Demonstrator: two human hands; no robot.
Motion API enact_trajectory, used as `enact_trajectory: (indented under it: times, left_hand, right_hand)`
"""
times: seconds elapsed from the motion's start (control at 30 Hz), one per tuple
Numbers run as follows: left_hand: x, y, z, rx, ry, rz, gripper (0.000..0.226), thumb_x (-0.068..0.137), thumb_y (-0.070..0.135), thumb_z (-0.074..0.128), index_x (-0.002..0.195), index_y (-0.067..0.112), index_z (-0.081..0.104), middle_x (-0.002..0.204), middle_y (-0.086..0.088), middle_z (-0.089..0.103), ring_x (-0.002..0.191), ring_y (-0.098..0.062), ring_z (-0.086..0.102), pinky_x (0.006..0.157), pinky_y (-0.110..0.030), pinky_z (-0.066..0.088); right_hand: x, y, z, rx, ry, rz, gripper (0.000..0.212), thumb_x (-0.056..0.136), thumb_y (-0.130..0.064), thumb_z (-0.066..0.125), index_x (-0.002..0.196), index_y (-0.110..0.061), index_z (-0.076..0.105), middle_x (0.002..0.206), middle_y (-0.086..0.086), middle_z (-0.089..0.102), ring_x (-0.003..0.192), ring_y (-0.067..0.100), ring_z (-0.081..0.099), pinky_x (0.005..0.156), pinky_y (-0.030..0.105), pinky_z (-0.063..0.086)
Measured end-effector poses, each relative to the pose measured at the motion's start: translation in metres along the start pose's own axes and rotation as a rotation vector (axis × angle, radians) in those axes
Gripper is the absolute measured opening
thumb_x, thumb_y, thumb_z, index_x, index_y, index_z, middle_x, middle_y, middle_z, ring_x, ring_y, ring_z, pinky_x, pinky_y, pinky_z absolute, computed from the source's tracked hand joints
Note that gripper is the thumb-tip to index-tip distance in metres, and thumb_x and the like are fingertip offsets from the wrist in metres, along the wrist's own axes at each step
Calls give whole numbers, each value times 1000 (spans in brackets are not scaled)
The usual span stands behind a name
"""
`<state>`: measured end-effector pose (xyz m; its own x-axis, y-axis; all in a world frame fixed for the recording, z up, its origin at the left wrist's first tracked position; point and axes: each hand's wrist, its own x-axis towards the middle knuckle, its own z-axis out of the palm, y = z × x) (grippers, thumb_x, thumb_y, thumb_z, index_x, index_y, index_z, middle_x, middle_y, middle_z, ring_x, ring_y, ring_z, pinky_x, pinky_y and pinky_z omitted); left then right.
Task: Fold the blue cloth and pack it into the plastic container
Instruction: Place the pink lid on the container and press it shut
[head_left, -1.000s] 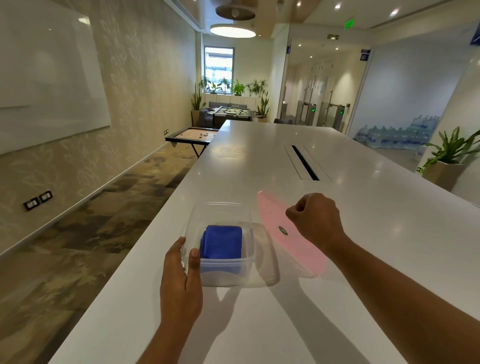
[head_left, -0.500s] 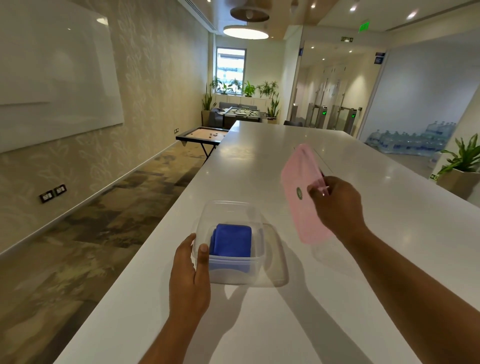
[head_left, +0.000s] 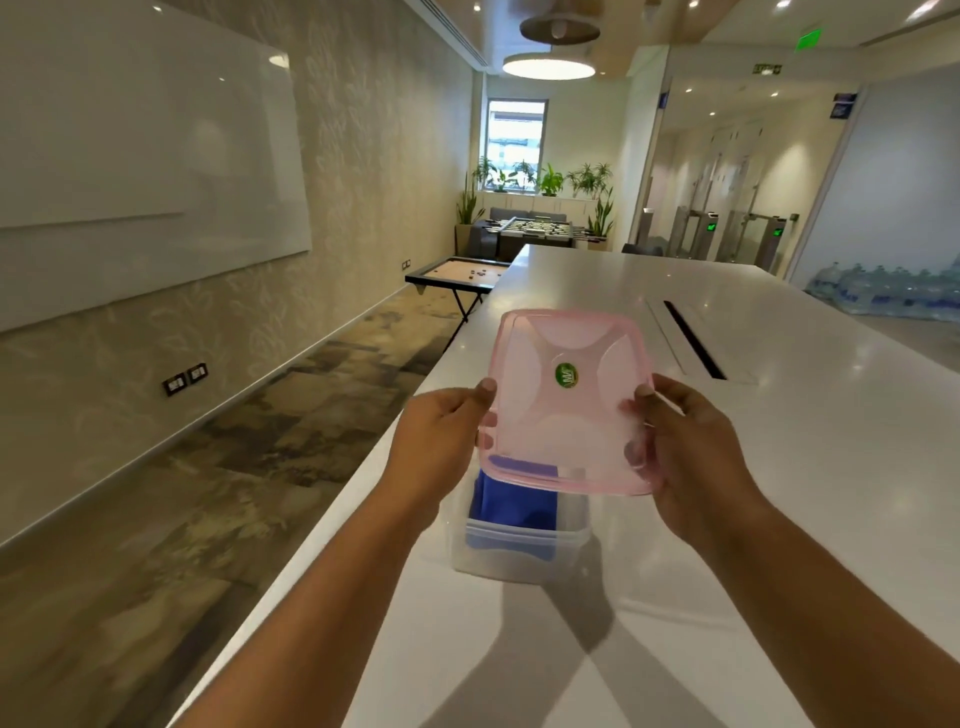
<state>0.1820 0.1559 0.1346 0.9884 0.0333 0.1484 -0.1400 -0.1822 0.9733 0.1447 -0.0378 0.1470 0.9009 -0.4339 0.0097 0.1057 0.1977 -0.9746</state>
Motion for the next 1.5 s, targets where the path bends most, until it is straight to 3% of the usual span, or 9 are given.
enact_trajectory:
  times: [0.2,0.4,0.5,0.67,1.1,1.3,1.37,1.43,1.5]
  left_hand:
    - [21,-13,-13,156,82,30,24,93,31,59,98,15,75,76,8,68,68,-12,62,54,-19,43]
    - [24,-38,-17,329,59,-3,31,92,34,59,81,9,75,73,1,68,72,-25,68,58,-27,53]
    - [23,-49,-13,386,40,7,35,93,34,58,86,4,76,82,-9,73,68,-24,67,58,-28,55]
    - [22,-61,-9,545,28,8,41,94,37,54,71,7,71,55,-4,59,44,-13,49,46,-19,33]
    - [25,-81,-11,570,-28,18,42,93,45,52,86,11,76,76,-5,73,56,-17,63,50,-22,42]
    - [45,-73,-16,663,-3,52,52,90,57,47,68,14,66,68,-2,64,55,-15,58,53,-25,46]
    - [56,-68,-15,647,10,11,54,89,61,44,83,13,68,84,-4,66,73,-20,63,68,-34,53]
    - [66,-64,-11,647,-24,-74,56,89,62,43,73,11,58,75,-6,61,66,-19,58,62,-33,50]
    - [74,-61,-4,630,-73,-169,57,89,64,40,81,9,57,79,-8,62,66,-20,59,57,-29,46]
  right_hand:
    - [13,30,11,-154,33,35,27,95,-18,60,122,-18,64,114,3,70,99,28,67,80,36,55]
    - [25,47,12,-317,34,56,26,92,-14,65,117,-8,71,109,8,71,92,26,66,78,33,54]
    - [31,55,11,-379,49,54,24,91,-15,67,114,-8,72,109,10,71,92,27,65,77,33,52]
    - [33,67,11,-442,53,70,37,84,-23,76,117,-8,71,115,11,72,99,33,68,91,46,57]
    - [30,76,11,-473,23,131,46,90,-19,69,134,-12,57,126,11,66,105,33,65,92,47,57]
    - [37,69,17,-535,-17,187,58,89,-20,70,141,-15,46,133,12,58,109,35,62,91,46,55]
    - [43,67,21,-576,-24,198,55,90,-26,68,139,-13,48,131,12,59,108,35,63,90,46,57]
    - [50,66,24,-592,-33,212,41,92,-30,65,127,-11,56,122,14,64,101,36,66,89,49,58]
    - [58,66,28,-592,-29,226,29,94,-34,61,109,-9,62,112,16,68,94,37,67,86,49,59]
